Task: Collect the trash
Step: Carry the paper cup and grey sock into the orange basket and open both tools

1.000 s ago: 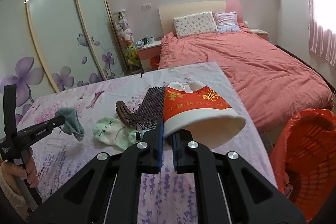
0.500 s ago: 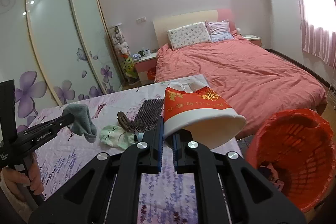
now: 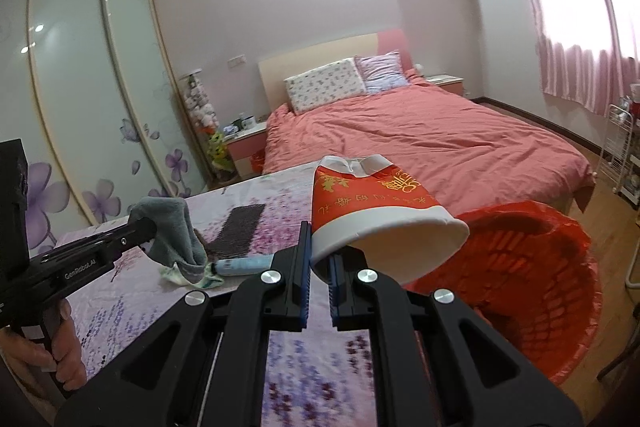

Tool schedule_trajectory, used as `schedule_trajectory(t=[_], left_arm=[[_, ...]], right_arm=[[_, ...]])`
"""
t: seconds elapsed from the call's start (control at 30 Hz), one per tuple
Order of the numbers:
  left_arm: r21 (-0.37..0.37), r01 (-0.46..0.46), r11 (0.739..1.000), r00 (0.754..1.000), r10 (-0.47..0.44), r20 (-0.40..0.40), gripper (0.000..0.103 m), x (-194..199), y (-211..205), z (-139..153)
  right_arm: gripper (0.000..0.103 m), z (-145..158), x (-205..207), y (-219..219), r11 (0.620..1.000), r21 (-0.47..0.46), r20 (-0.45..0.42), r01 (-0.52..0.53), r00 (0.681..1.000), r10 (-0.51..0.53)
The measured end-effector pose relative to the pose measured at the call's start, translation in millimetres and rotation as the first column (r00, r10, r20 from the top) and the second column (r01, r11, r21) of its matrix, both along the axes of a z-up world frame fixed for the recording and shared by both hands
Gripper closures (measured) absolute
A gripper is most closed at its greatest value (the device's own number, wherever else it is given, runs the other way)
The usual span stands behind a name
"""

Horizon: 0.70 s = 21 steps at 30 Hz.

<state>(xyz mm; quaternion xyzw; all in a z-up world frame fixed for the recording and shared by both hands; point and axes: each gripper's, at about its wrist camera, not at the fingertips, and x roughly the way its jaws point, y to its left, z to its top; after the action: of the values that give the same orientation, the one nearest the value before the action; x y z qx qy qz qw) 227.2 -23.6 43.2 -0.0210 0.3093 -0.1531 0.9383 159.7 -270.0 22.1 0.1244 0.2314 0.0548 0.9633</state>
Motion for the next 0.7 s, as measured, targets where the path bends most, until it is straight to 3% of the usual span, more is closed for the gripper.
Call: schedule_trajectory(t=[0.3,0.7], left_arm=[[-0.01,0.118,0.993,0.993,-0.118,-0.024,0.088,-1,-67,-11],[0.001,0.266,0.964,0.961,-0.266,-0.074,0.088,5,-154,-42]], right_arm=[[0.095,-10,-5,-47,0.994,0.034,-0.02,0.099,0.995,-0.099],[0.095,-32,0,-94,0.977,0.096,-0.057,0.192,0.981,-0.187]])
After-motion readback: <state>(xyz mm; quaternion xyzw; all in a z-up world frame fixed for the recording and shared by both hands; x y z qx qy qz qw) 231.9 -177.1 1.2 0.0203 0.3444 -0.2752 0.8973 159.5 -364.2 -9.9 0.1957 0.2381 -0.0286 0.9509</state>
